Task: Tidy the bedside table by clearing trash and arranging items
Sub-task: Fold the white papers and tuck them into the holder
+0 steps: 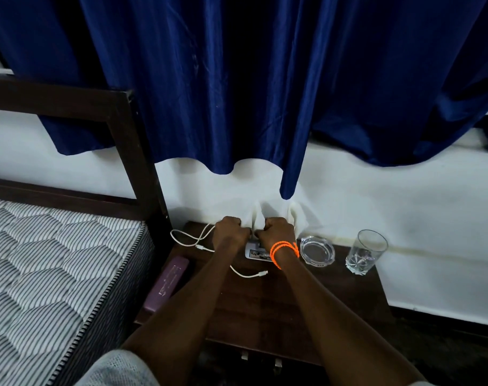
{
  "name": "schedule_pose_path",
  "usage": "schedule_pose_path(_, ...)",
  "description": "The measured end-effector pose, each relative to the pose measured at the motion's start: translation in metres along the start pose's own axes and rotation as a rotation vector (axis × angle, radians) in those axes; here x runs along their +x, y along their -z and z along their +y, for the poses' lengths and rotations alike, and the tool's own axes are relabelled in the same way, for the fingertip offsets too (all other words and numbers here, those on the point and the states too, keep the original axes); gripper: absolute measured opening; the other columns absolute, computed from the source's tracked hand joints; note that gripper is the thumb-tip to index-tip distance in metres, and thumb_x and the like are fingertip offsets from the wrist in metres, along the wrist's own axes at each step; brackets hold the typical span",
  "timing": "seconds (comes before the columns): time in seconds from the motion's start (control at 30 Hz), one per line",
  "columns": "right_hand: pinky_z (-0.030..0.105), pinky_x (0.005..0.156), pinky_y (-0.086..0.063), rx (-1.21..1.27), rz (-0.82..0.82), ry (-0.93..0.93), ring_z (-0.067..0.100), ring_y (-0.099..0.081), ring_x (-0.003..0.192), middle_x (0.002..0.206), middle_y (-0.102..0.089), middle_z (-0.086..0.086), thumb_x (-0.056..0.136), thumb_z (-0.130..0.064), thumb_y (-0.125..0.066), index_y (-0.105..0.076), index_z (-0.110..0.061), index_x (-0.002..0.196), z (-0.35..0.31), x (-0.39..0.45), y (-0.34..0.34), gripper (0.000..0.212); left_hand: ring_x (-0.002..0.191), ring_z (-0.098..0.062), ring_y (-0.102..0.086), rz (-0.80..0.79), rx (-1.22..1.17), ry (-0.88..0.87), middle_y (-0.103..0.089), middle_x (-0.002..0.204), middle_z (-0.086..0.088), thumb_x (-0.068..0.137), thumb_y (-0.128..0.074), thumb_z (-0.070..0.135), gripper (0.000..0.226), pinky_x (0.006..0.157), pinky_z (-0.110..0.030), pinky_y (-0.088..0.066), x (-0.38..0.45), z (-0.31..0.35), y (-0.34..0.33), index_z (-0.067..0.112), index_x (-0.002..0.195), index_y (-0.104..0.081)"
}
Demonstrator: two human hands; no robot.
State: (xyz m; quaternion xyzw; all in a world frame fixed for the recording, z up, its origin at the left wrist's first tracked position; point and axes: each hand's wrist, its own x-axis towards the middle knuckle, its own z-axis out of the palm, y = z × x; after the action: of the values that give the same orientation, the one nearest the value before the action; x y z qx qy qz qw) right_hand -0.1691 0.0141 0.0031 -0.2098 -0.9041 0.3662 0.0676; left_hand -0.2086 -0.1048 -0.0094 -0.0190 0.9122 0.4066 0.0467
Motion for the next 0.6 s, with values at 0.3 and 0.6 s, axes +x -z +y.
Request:
schedule_pose_path(0.3,0.025,0.060,-0.034,0.036,0.080,0.015,0.024,-0.053,0.064,0.053,-0.045,-0.004,0.074,-0.021,-0.071,-0.040,-0.018,0.051,-0.005,-0.005,0.004,0.038,0.080,-0.038,-0.068,0.082,0.011,-0.077,-0.070,0.077,-0.020,0.080,-0.068,0.024,0.038,0.060,-0.029,-0.037,-0.005,0.003,0.002,0.014,0.052,-0.044)
schedule_pose_path(0.6,0.027,0.067,-0.040,0.160,0.120,-0.020,0.020,-0.053,0.070,0.073,-0.060,-0.003,0.078,-0.028,-0.070,-0.057,-0.013,0.083,0.001,-0.015,-0.003,0.020,0.093,-0.016,-0.068,0.011,-0.193,-0.111,-0.076,0.093,0.002,0.089,-0.068,0.050,0.034,0.080,-0.022,-0.041,-0.013,-0.014,0.006,0.019,0.103,-0.077)
